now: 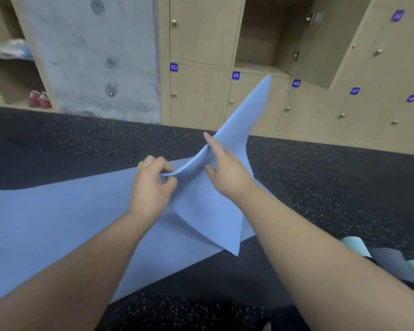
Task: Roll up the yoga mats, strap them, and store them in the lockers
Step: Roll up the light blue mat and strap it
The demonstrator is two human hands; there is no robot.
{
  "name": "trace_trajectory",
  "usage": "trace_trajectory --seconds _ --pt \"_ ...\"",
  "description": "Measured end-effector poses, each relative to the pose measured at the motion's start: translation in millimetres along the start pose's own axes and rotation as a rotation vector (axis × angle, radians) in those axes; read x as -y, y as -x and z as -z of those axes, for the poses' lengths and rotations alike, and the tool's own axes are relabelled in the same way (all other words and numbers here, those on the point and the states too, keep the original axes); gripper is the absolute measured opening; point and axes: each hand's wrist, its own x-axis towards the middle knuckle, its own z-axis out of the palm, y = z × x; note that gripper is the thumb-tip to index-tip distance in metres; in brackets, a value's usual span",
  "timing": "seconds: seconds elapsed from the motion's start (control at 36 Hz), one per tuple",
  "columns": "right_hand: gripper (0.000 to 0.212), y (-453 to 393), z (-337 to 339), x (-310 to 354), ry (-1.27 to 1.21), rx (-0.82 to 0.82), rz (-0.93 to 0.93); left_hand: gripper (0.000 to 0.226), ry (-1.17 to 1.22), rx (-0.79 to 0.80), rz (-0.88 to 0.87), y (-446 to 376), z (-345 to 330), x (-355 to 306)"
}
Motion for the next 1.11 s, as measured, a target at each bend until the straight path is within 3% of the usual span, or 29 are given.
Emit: trace_trajectory --seconds 0.11,0.22,0.36,0.47,0.61,0.69,0.83,0.97,1.03,1.11 --pt "0.055 28.5 21.1 5.1 0.006 -0.082 -0.021 0.019 -0.125 0.024 -0.213 10.9 24.6 -5.8" --pt "0.029 52.9 28.4 14.2 -0.009 -0.046 -0.009 0.026 -0.184 0.065 -0.451 20.2 40.4 -10.6" --pt "0.025 62.9 37.9 25.7 -0.008 -0.141 0.112 0.017 -0.264 0.026 -0.726 16.0 67.2 -18.4" --pt "0.028 69.7 38.6 31.1 0.053 -0.200 0.212 0.032 -0.303 -0.047 -0.810 17.9 88.5 -24.5" --pt "0.034 84.1 15.6 20.7 0.143 -0.126 0.232 0.019 -0.349 0.024 -0.819 40.3 98.4 -11.0" --pt "0.038 99.9 -10.7 13.1 0.122 0.015 0.163 0.023 -0.361 0.148 -0.759 69.5 88.3 18.8" --pt "0.055 138.8 -79.8 -9.0 0.076 0.368 -0.052 0.046 -0.361 0.462 -0.406 117.7 70.5 90.5" --pt "0.065 161.8 -126.9 -26.3 0.081 0.649 -0.204 0.036 -0.461 0.765 -0.071 152.9 59.7 126.0" --pt "0.067 168.3 -136.8 -32.0 0.009 0.690 -0.296 0.024 -0.548 0.847 0.064 157.6 51.9 125.8" --pt "0.069 174.1 -146.7 -43.5 0.033 0.716 -0.299 0.014 -0.597 0.888 0.108 160.9 39.7 122.9"
